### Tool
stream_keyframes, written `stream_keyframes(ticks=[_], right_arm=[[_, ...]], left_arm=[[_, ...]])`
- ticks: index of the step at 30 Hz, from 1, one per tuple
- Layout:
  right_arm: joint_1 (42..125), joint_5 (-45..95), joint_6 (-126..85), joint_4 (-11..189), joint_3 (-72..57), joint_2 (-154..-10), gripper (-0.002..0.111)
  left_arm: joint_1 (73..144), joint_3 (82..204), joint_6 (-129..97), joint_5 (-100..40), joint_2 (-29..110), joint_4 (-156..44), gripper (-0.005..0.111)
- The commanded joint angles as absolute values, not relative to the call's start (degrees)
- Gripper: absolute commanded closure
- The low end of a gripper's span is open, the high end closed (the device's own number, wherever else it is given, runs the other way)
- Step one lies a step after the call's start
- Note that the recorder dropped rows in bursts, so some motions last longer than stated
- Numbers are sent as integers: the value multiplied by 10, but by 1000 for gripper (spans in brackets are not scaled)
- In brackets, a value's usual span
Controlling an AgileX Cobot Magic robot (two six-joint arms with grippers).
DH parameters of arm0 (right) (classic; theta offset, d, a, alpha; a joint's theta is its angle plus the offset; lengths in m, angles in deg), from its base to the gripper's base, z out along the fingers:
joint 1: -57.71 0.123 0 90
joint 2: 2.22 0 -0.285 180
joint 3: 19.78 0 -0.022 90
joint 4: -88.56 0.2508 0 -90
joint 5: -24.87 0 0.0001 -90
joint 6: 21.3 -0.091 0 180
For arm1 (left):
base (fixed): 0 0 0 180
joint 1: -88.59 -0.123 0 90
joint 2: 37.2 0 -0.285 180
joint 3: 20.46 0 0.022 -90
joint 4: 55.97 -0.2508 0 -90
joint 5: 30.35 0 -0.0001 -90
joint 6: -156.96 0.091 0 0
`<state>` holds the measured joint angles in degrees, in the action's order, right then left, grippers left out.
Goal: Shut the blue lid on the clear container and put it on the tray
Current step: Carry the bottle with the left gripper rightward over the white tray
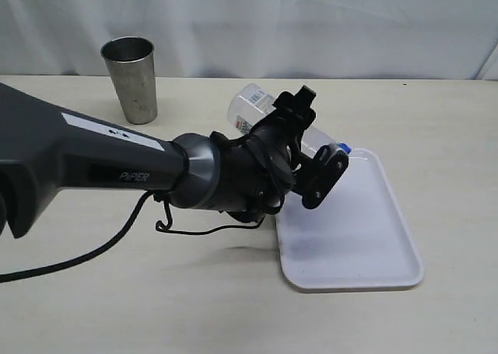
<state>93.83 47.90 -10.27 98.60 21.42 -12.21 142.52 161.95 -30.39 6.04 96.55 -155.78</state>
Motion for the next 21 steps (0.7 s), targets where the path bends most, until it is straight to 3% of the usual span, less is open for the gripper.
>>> stream_keyframes(ticks=[1,21], right_arm=[[935,479,-106,983,217,-120,103],[935,487,-106,982,216,-120,103]], left_arm=[[1437,1627,-273,89,964,-1559,107],[1454,1627,-320,72,964,-1559,107]])
